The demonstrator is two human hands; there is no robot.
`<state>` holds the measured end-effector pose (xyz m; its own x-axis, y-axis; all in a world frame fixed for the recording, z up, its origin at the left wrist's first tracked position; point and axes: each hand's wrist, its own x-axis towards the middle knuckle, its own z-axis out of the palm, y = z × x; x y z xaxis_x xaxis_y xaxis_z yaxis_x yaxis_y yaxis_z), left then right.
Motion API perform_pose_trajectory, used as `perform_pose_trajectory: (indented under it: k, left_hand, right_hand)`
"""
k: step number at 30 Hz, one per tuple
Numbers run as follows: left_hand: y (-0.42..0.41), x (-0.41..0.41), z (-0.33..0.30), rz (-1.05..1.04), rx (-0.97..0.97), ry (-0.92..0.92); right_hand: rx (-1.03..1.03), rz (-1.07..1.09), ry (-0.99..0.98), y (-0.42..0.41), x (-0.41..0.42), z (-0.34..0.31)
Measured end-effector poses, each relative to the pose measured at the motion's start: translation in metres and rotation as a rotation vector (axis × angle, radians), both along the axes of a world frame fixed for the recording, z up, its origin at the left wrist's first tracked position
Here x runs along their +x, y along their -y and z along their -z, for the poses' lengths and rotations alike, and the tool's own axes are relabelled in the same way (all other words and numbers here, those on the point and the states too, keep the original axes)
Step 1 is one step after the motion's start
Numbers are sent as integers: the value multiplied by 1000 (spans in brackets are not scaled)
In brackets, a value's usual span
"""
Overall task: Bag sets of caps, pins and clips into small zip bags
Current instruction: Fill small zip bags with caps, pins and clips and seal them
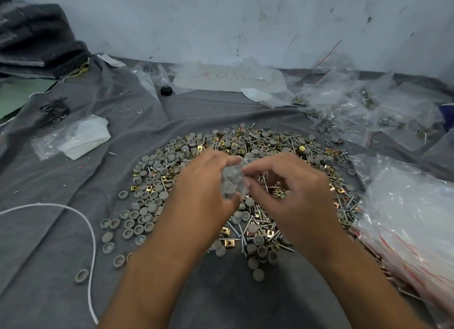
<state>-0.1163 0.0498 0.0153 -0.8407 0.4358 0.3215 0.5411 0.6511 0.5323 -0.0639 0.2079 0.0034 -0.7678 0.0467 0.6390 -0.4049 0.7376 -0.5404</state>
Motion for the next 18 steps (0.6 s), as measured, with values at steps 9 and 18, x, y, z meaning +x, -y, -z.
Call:
perform_pose_trajectory:
  k: [9,18]
  left_hand:
    - [4,-2,1,-84,70,-14]
    - [5,-3,2,-78,75,-32]
  right_hand:
    - [79,-45,449,1,0,17]
    - [484,-201,640,19,-2,30]
